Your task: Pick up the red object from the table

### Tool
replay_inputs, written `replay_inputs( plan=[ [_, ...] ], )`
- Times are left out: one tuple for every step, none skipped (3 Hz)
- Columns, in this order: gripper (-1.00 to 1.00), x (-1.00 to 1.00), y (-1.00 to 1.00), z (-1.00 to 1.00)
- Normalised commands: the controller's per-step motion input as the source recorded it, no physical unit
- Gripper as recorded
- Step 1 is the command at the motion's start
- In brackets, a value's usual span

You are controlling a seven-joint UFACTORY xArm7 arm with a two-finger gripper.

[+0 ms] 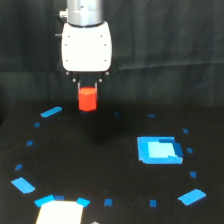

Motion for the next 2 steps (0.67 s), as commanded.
replay_inputs(
  plan=[
    [-0.79,-0.15,-0.12,0.02],
    [-1.0,0.74,0.73,1.0]
  ],
)
